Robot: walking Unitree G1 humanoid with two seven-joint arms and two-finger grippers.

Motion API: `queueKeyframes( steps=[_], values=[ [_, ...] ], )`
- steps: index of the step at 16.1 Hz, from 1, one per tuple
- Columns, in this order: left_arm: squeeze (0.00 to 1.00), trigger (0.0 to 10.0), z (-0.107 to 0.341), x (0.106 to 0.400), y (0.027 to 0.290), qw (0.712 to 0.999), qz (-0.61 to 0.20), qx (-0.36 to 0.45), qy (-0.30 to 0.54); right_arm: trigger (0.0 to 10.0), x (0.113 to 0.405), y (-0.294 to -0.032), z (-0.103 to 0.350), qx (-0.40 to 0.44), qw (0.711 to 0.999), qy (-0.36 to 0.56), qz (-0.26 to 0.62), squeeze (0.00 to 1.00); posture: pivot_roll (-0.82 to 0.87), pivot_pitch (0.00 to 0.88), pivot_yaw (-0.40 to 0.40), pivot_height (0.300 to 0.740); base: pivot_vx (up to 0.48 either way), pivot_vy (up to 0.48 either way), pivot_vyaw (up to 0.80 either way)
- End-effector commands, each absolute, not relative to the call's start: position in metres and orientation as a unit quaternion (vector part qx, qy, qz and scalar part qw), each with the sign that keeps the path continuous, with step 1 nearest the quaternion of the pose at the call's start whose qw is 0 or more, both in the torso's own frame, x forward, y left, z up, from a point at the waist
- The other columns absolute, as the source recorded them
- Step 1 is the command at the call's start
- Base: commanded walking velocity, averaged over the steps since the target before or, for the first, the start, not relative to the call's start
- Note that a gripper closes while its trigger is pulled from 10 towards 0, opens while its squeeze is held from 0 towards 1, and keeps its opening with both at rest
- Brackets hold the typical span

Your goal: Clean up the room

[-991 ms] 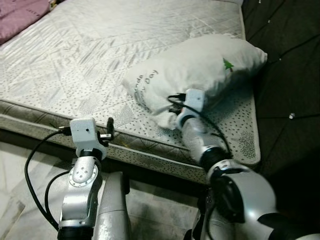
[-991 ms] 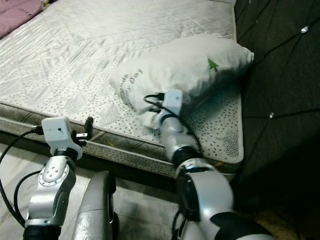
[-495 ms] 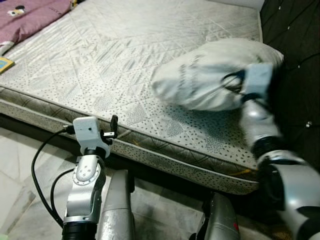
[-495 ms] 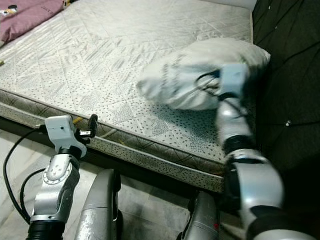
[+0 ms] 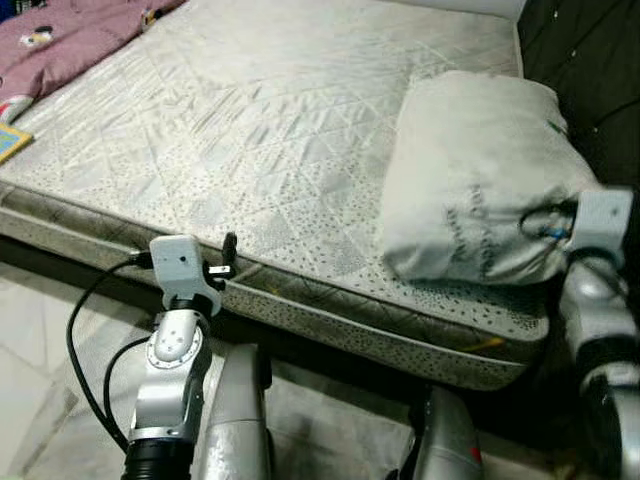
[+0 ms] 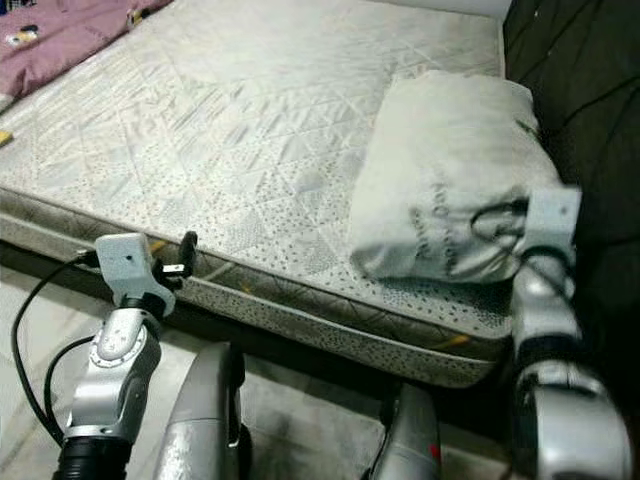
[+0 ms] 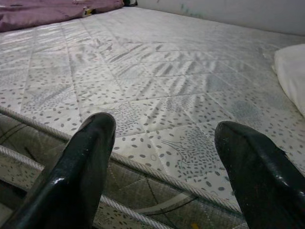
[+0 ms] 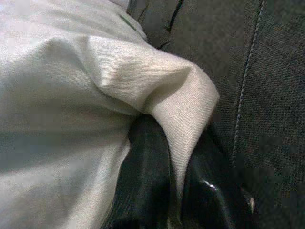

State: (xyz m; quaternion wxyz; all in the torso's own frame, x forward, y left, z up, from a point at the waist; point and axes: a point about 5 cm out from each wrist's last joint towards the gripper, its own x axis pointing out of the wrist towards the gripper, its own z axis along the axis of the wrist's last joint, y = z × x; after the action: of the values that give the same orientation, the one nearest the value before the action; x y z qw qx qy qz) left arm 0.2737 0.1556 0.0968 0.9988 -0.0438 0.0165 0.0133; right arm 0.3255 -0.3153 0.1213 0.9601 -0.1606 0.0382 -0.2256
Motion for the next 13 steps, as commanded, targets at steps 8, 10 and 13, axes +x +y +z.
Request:
queueKeyframes(
  steps=[8, 10, 13],
  values=[
    [0.00, 10.0, 0.095, 0.276, 0.155, 0.999, 0.009, -0.037, 0.018, 0.0, 0.290, -0.186, 0.115, -0.120, 0.991, -0.064, -0.008, 0.00, -0.02, 0.000, -0.002, 0.547, 0.000, 0.000, 0.00],
    [0.00, 10.0, 0.095, 0.276, 0.156, 0.999, 0.012, -0.036, 0.017, 0.0, 0.294, -0.188, 0.120, -0.124, 0.991, -0.056, -0.012, 0.00, -0.02, 0.000, -0.003, 0.547, 0.000, 0.000, -0.80],
    [0.00, 10.0, 0.095, 0.275, 0.155, 0.999, 0.014, -0.037, 0.017, 0.0, 0.298, -0.193, 0.128, -0.124, 0.990, -0.056, -0.022, 0.00, -0.01, 0.000, -0.010, 0.547, 0.000, 0.000, -0.44]
  ],
)
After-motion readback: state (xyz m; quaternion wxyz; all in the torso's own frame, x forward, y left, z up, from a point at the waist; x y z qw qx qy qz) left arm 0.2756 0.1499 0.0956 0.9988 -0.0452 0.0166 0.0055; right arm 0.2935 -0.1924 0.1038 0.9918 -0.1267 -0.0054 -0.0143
